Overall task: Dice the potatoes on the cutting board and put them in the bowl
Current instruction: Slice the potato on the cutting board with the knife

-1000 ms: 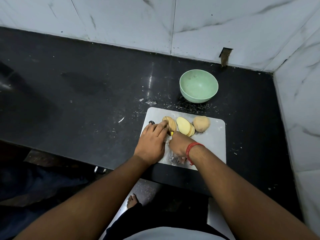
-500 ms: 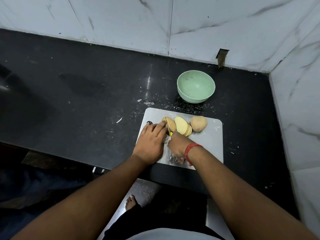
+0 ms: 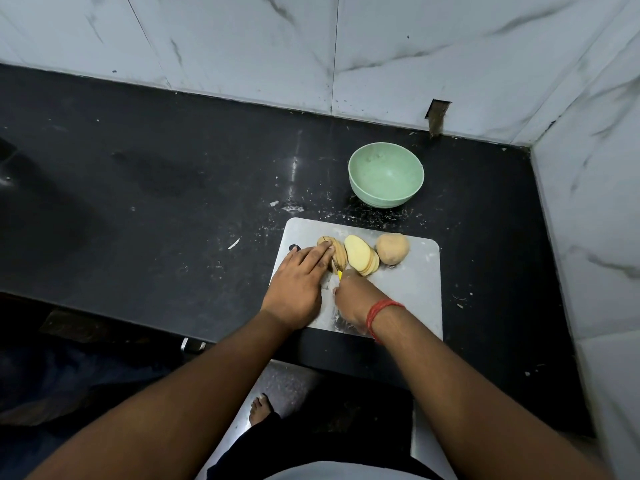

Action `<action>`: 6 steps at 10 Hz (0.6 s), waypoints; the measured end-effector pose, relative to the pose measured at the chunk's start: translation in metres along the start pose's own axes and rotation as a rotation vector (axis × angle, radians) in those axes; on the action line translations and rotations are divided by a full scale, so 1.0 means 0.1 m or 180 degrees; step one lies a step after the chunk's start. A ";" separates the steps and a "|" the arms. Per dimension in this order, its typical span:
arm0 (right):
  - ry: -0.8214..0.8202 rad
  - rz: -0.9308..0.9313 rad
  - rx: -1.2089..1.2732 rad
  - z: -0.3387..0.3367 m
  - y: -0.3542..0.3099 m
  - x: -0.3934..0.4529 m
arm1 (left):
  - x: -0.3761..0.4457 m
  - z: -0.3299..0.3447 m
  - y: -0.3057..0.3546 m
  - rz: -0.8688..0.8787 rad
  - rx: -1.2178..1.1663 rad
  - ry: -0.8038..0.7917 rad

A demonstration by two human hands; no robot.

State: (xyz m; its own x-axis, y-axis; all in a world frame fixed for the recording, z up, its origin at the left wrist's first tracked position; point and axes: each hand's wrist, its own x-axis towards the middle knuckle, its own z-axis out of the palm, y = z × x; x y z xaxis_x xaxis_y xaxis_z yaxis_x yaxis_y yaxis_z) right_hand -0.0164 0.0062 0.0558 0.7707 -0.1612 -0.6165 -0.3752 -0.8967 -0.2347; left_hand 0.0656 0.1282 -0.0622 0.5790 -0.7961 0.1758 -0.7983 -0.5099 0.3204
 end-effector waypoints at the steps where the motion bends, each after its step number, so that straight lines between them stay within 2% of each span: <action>1: -0.0146 -0.0037 -0.0363 0.12 0.06 -0.05 | 0.01 0.00 0.00 0.0011 0.0022 0.0039; 2: -0.0299 0.0105 -0.0528 0.16 0.15 -0.04 | 0.01 0.01 0.00 0.0027 0.0055 0.0076; 3: -0.0241 0.0169 -0.0216 0.27 0.20 -0.03 | 0.01 0.01 0.00 0.0021 0.0090 0.0061; 4: 0.0559 0.0479 0.0570 0.27 0.15 0.03 | 0.01 0.02 0.00 0.0014 0.0141 0.0064; 5: 0.0490 0.0611 0.1249 0.49 0.35 0.06 | 0.00 0.01 0.01 0.0012 0.0166 0.0038; 6: 0.0102 0.0357 0.0820 0.51 0.40 -0.01 | 0.00 0.00 0.02 0.0000 0.0133 0.0029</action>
State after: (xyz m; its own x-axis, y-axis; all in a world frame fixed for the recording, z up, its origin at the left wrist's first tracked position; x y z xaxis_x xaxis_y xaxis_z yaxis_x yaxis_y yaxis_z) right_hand -0.0586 -0.0085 0.0086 0.7314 -0.2700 -0.6262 -0.5744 -0.7388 -0.3523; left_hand 0.0639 0.1275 -0.0611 0.5803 -0.7933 0.1842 -0.8044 -0.5232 0.2814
